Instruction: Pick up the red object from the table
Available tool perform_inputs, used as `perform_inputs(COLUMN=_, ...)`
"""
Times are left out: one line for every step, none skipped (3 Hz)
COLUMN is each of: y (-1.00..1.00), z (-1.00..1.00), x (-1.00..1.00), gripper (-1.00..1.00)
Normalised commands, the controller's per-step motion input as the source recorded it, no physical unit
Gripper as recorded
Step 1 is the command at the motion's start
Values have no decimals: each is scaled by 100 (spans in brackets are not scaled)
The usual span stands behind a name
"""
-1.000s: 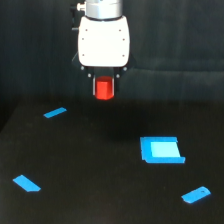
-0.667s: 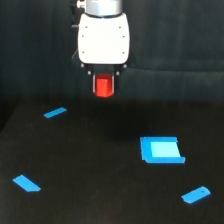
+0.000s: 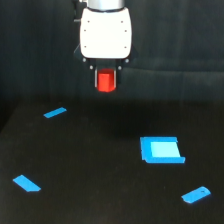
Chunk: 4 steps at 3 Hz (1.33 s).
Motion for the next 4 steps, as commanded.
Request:
perform_inputs(y=4, z=11, x=17, gripper=-87)
perform_inputs(y=2, z=8, x=6, gripper=-94)
perform_inputs(y=20, z=8, x=5, gripper=-84)
perform_inputs(y=3, z=8, x=3, gripper=-91)
